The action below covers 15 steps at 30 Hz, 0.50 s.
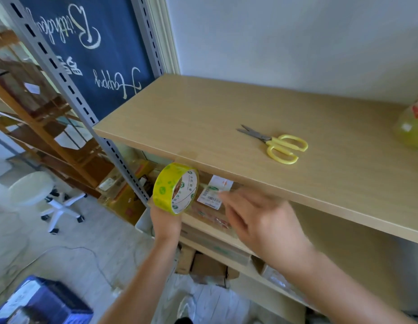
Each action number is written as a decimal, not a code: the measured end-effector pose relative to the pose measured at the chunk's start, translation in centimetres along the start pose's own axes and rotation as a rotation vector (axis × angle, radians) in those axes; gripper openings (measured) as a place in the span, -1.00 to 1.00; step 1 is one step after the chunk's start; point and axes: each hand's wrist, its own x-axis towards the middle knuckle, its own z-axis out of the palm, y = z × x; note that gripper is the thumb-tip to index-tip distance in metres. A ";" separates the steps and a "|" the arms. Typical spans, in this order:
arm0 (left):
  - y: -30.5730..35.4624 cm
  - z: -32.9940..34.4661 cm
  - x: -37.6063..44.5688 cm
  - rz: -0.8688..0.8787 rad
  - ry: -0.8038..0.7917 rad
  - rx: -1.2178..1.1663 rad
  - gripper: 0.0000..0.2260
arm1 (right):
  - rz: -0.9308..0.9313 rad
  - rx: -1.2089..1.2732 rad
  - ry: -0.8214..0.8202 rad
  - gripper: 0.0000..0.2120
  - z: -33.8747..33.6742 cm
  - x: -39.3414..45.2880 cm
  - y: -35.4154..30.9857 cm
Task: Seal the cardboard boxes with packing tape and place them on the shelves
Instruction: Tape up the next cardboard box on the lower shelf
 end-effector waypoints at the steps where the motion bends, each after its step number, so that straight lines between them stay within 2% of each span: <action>1: 0.5 -0.3 -0.4 0.007 0.038 -0.090 -0.84 | -0.001 -0.039 0.077 -0.83 -1.4 1.3 0.0; 3: 1.9 -1.0 -1.6 0.001 0.073 -0.205 -0.87 | 0.147 -0.225 0.115 -0.78 -3.1 3.9 1.5; 4: 2.3 -1.1 -2.2 0.007 0.071 -0.248 -0.86 | 0.273 -0.334 0.064 -0.70 -3.7 5.0 2.6; 6: 2.3 -1.4 -2.9 -0.004 0.064 -0.249 -0.79 | 0.534 -0.385 -0.164 -0.54 -4.2 6.2 4.8; 7: 2.0 -1.7 -3.0 -0.020 0.066 -0.226 -0.77 | 0.628 -0.331 -0.247 -0.54 -4.4 6.5 5.4; 8: 1.4 -2.0 -2.9 -0.039 0.072 -0.217 -0.78 | 0.665 -0.281 -0.283 -0.58 -4.5 6.4 5.6; 10: 0.2 -2.8 -2.4 -0.077 0.052 -0.210 -0.83 | 0.642 -0.299 -0.238 -0.63 -4.4 5.8 5.2; 12: -0.7 -3.5 -2.5 -0.088 -0.016 -0.168 -0.84 | 0.630 -0.350 -0.198 -0.61 -4.2 5.5 4.0; 15: -1.7 -4.7 -3.3 -0.098 -0.151 -0.123 -0.79 | 0.727 -0.341 -0.200 -0.67 -4.2 5.6 2.2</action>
